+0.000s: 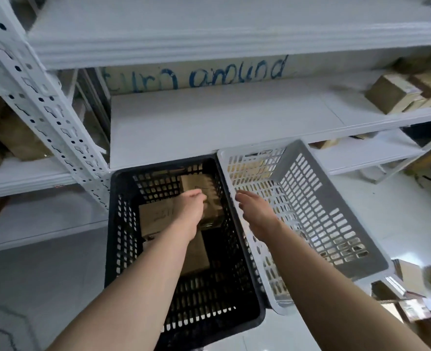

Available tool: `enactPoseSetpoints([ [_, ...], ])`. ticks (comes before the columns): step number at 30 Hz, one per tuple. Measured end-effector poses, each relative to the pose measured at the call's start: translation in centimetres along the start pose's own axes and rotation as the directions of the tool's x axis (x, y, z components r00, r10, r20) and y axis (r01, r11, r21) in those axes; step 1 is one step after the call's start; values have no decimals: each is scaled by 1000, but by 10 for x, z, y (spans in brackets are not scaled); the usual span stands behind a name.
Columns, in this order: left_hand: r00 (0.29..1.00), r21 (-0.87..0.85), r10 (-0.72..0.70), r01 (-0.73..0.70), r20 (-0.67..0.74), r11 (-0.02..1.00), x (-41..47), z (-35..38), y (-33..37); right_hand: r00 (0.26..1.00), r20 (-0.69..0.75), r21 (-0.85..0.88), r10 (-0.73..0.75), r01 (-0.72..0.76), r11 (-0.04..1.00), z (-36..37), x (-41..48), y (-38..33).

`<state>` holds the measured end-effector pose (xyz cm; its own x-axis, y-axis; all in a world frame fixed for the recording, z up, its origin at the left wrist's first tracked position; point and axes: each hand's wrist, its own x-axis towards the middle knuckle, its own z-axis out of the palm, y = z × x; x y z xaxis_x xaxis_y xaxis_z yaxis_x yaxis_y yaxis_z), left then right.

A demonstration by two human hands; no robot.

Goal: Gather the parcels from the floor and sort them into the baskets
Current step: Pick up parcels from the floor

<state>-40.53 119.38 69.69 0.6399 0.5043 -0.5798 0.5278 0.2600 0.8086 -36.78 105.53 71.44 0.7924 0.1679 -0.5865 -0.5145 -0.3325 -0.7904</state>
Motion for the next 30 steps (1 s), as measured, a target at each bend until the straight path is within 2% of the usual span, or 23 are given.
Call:
enactPoseSetpoints([
  [5, 993, -32, 81, -78, 81, 996, -43, 56, 5, 990, -136, 74, -37, 47, 996, -68, -30, 9],
  [14, 934, 21, 150, -166, 323, 986, -168, 214, -28, 933, -359, 285, 16, 93, 954, -258, -105, 84],
  [22, 866, 94, 100, -166, 491, 982, -280, 372, -104, 873, -480, 335, 81, 97, 937, -432, -172, 180],
  [30, 840, 241, 28, -188, 541, 952, -318, 469, -152, 850, -496, 374, 180, 22, 927, -527, -179, 230],
])
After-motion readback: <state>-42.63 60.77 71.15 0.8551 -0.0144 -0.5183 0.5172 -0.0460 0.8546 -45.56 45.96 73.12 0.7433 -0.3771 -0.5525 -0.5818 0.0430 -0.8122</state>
